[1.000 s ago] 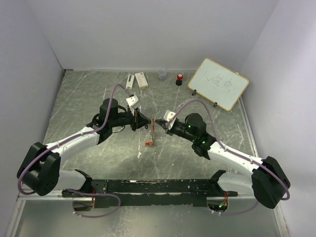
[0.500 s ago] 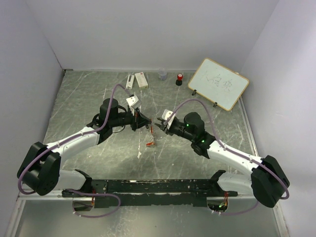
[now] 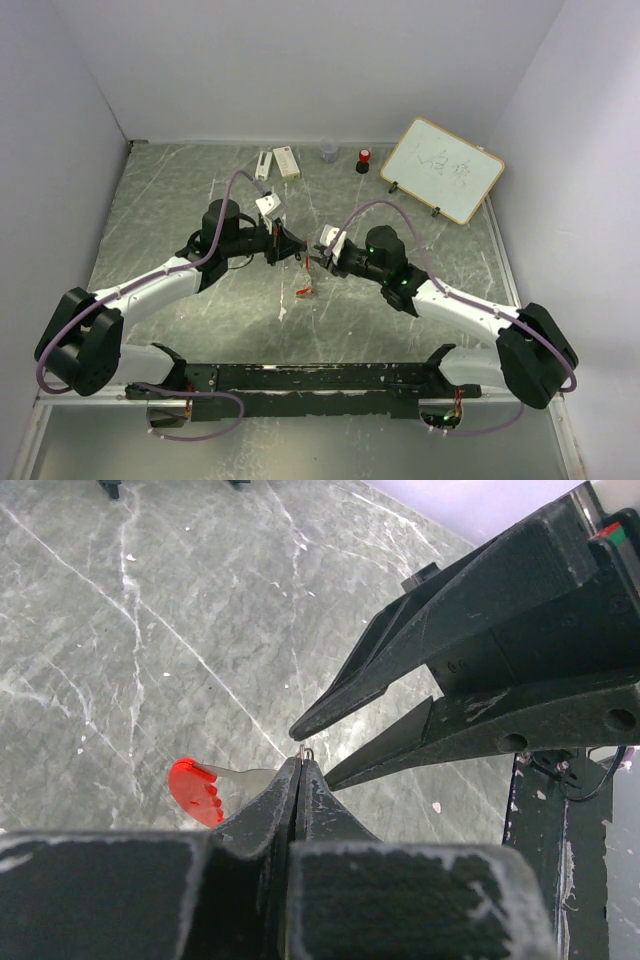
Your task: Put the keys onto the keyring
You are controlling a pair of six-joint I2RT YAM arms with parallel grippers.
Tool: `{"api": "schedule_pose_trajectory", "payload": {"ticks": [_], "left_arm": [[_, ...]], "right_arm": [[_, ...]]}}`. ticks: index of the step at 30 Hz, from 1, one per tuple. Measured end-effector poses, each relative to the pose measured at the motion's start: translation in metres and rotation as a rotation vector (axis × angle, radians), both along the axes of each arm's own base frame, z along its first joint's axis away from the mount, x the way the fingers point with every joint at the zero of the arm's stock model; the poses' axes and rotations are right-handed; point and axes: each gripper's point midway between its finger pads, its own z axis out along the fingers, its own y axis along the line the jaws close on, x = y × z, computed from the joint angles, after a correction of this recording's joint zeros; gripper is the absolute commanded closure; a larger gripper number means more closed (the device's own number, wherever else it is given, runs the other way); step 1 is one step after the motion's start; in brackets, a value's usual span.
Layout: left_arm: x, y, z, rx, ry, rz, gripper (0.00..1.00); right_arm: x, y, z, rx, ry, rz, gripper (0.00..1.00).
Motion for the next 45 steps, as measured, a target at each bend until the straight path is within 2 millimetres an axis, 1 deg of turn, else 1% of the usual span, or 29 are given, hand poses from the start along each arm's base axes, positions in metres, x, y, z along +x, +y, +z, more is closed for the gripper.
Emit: {"api": "schedule_pose_trajectory", "payload": {"ticks": [7, 10, 14, 16, 18, 24, 28, 30, 35, 37, 45], "left_arm": [[-0.001, 0.000, 0.000, -0.002, 0.001, -0.008, 0.93], [-0.002, -0.001, 0.000, -0.002, 0.001, -0.009, 0.93], [-0.002, 0.000, 0.000, -0.001, 0.002, -0.009, 0.93], [-0.002, 0.000, 0.000, -0.001, 0.003, -0.009, 0.93], [-0.002, 0.000, -0.001, 0.001, 0.004, -0.009, 0.93], [-0.001, 0.000, 0.000, 0.000, 0.003, -0.008, 0.93], [0.001, 0.000, 0.002, -0.005, -0.007, -0.001, 0.93], [0.002, 0.000, 0.003, -0.006, -0.010, 0.003, 0.93], [0.005, -0.001, 0.009, -0.015, -0.024, 0.007, 0.93], [0.006, -0.002, 0.010, -0.020, -0.025, 0.007, 0.93], [0.005, -0.005, 0.007, -0.030, -0.010, -0.016, 0.93]], "right_arm": [[0.002, 0.006, 0.006, 0.009, -0.013, 0.022, 0.74], [0.003, 0.008, 0.006, 0.007, -0.010, 0.027, 0.77], [0.004, 0.011, 0.002, 0.000, -0.002, 0.034, 0.86], [0.005, 0.011, 0.001, -0.002, -0.001, 0.034, 0.95], [0.005, 0.011, 0.001, -0.003, 0.000, 0.035, 0.99], [0.005, 0.010, 0.002, -0.001, 0.003, 0.028, 1.00], [0.003, 0.006, 0.007, 0.011, -0.002, 0.014, 1.00], [0.002, 0.003, 0.012, 0.021, -0.010, 0.006, 1.00], [-0.002, -0.002, 0.033, 0.062, -0.049, -0.004, 1.00], [-0.003, -0.003, 0.038, 0.070, -0.059, -0.006, 1.00], [-0.004, -0.005, 0.037, 0.080, -0.057, -0.014, 1.00]]}}
